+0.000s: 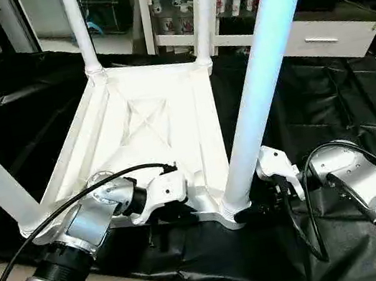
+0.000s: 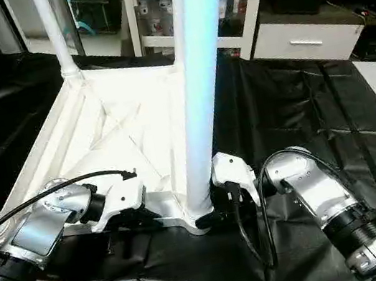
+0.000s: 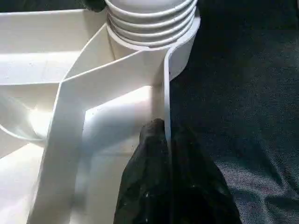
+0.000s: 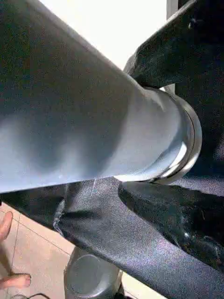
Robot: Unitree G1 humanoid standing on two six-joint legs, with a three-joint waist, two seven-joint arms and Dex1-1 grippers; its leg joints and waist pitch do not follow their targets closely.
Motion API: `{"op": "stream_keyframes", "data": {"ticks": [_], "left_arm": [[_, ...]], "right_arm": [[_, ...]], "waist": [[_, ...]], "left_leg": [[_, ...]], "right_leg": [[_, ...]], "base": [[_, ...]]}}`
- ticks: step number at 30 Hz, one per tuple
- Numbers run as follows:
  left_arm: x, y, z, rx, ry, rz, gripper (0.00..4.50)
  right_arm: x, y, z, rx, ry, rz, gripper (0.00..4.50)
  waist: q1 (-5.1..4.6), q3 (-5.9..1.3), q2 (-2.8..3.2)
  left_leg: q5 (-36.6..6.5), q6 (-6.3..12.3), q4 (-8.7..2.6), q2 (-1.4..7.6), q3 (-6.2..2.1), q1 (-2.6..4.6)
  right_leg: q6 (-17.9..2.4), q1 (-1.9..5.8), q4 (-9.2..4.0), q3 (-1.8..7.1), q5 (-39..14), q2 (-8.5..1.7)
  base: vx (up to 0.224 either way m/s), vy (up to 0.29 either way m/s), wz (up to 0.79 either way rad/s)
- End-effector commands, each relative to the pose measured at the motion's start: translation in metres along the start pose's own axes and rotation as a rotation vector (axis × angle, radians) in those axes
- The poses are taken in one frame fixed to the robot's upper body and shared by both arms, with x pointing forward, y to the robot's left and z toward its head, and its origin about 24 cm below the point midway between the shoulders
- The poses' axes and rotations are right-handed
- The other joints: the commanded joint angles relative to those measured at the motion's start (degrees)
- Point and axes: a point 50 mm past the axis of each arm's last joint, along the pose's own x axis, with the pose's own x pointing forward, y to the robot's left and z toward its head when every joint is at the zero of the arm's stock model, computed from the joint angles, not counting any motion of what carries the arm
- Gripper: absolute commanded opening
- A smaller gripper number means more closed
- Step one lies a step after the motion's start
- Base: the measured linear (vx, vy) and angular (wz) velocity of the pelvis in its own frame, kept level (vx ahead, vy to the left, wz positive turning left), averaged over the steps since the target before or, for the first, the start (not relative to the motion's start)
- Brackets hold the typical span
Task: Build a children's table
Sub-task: Rotate leg to tighten
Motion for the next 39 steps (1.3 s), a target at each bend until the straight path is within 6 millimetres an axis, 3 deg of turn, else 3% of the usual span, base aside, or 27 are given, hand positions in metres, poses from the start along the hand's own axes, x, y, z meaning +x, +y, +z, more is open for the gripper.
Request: {"op": "stream_keyframes", "data": {"ticks": [1, 6, 9, 10, 11, 13, 15, 17, 20, 21, 23, 28, 30, 31, 32, 35, 39], "left_arm": [[0.017, -0.015, -0.014, -0.032, 0.074, -0.117, 0.00], [0.019, -0.005, -0.014, -0.080, 0.057, 0.004, 0.00], [0.022, 0.004, -0.011, -0.132, 0.013, 0.104, 0.00], [0.022, 0.005, -0.011, -0.136, 0.009, 0.109, 0.00], [0.025, 0.012, -0.007, -0.157, -0.018, 0.178, 0.00], [0.027, 0.016, -0.005, -0.172, -0.028, 0.214, 0.00], [0.029, 0.023, -0.003, -0.193, -0.030, 0.276, 0.00], [0.035, 0.037, 0.004, -0.225, -0.035, 0.392, 0.00], [0.041, 0.047, 0.011, -0.250, -0.046, 0.476, 0.00], [0.042, 0.050, 0.014, -0.254, -0.049, 0.504, 0.00], [0.045, 0.055, 0.019, -0.266, -0.058, 0.567, 0.00], [0.050, 0.067, 0.030, -0.274, -0.066, 0.701, 0.00], [0.050, 0.069, 0.031, -0.273, -0.066, 0.719, 0.00], [0.050, 0.069, 0.031, -0.273, -0.066, 0.719, 0.00], [0.050, 0.070, 0.032, -0.271, -0.070, 0.726, 0.00], [0.050, 0.070, 0.031, -0.270, -0.073, 0.726, 0.00], [0.047, 0.069, 0.028, -0.263, -0.077, 0.723, 0.00]], "right_arm": [[0.002, -0.002, 0.003, -0.022, 0.013, 0.010, 2.68], [0.006, -0.012, 0.006, 0.066, -0.146, -0.187, 2.67], [0.010, -0.014, -0.004, 0.170, -0.181, -0.315, 2.67], [0.010, -0.013, -0.005, 0.178, -0.182, -0.322, 2.67], [0.018, -0.011, -0.013, 0.249, -0.184, -0.406, 2.67], [0.022, -0.011, -0.017, 0.283, -0.182, -0.449, 2.67], [0.028, -0.012, -0.021, 0.316, -0.167, -0.518, 2.67], [0.040, -0.018, -0.027, 0.347, -0.110, -0.680, 2.66], [0.051, -0.024, -0.030, 0.399, -0.075, -0.816, 2.66], [0.054, -0.027, -0.030, 0.421, -0.065, -0.875, 2.66], [0.064, -0.030, -0.029, 0.492, -0.072, -0.946, 2.66], [0.089, -0.041, -0.017, 0.609, -0.070, -1.147, 2.65], [0.094, -0.043, -0.011, 0.610, -0.096, -1.171, 2.65], [0.094, -0.043, -0.011, 0.610, -0.096, -1.171, 2.65], [0.096, -0.045, -0.006, 0.590, -0.118, -1.182, 2.65], [0.095, -0.047, -0.003, 0.591, -0.147, -1.192, 2.65], [0.088, -0.052, 0.006, 0.564, -0.247, -1.194, 2.65]], "waist": [[-0.24, -2.86, -0.21], [-0.54, -2.65, -0.24], [-1.14, -2.29, -0.37], [-1.14, -2.29, -0.37], [-1.62, -2.25, -0.33], [-1.69, -2.22, -0.34], [-1.95, -2.19, -0.47], [-2.18, -2.22, -0.24], [-2.75, -2.24, -0.24], [-2.79, -2.29, -0.17], [-3.03, -2.51, 0.19], [-3.25, -2.81, 0.30], [-3.03, -3.07, -0.10], [-2.85, -3.08, 0.19], [-2.77, -3.09, -0.13], [-2.67, -3.06, -0.02], [-2.62, -2.80, -0.07]], "left_leg": [[-7.37, 4.05, -3.75, 0.76, 0.62, 0.65], [-9.83, 2.90, -4.06, 0.73, 0.62, 0.68], [-14.88, 0.40, -4.68, 0.77, 0.44, 0.89], [-14.88, 0.40, -4.68, 0.77, 0.44, 0.89], [-15.82, -0.30, -4.94, 0.67, 0.22, 0.53], [-17.03, -0.71, -4.99, 0.69, 0.24, 0.78], [-17.29, -0.90, -5.10, 0.58, 0.14, 0.57], [-17.42, -1.33, -5.04, 0.50, 0.29, 0.73], [-16.91, -1.88, -5.19, 0.25, 0.12, 0.25], [-17.48, -1.92, -5.11, 0.27, 0.17, 0.51], [-16.72, -1.93, -5.25, 0.33, 0.03, 0.37], [-13.97, -1.86, -5.18, 0.25, 0.33, 0.55], [-11.16, -0.99, -4.91, 0.36, 0.52, 0.58], [-8.96, -0.29, -4.80, 0.27, 0.61, 0.53], [-7.46, 0.46, -4.72, 0.17, 0.68, 0.33], [-7.30, 1.58, -4.65, 0.19, 0.83, 0.45], [-10.92, 1.52, -4.95, 0.39, 0.89, 0.63]], "right_leg": [[-14.47, 2.08, -3.70, 0.90, 4.79, -2.07], [-14.18, 1.86, -4.06, 0.96, 1.82, -2.19], [-12.39, 1.62, -5.01, 1.08, -7.77, -2.41], [-12.39, 1.62, -5.01, 1.08, -7.77, -2.41], [-11.11, 1.73, -5.22, 1.03, -10.99, -2.42], [-10.07, 1.38, -5.62, 1.07, -13.22, -2.49], [-9.42, 1.41, -5.72, 1.04, -14.41, -2.44], [-8.91, 0.90, -5.99, 1.13, -15.69, -2.40], [-8.18, 1.04, -6.00, 1.01, -16.27, -2.39], [-7.90, 0.87, -6.18, 1.06, -16.79, -2.39], [-8.12, 0.97, -6.04, 1.07, -14.69, -2.42], [-8.97, 0.99, -5.61, 1.04, -8.20, -2.27], [-9.28, 1.41, -5.22, 0.93, -2.59, -2.23], [-9.59, 1.47, -4.92, 0.88, 1.36, -2.12], [-9.81, 1.75, -4.68, 0.77, 3.73, -2.09], [-10.13, 1.81, -4.73, 0.79, 5.17, -2.18], [-9.71, 1.61, -5.34, 0.89, -0.30, -2.38]], "base": [[0.000, 0.000, 0.00], [0.000, 0.000, 0.00], [0.000, 0.000, 0.00], [0.000, 0.000, 0.00], [0.000, 0.000, 0.00], [0.000, 0.000, 0.00], [0.000, 0.000, 0.00], [0.000, 0.000, 0.00], [0.000, 0.000, 0.00], [0.000, 0.000, 0.00], [0.000, 0.000, 0.00], [0.000, 0.000, 0.00], [0.000, 0.000, 0.00], [0.066, 0.021, -0.01], [0.000, 0.000, 0.00], [0.000, 0.000, 0.00], [0.000, 0.000, 0.00]]}}
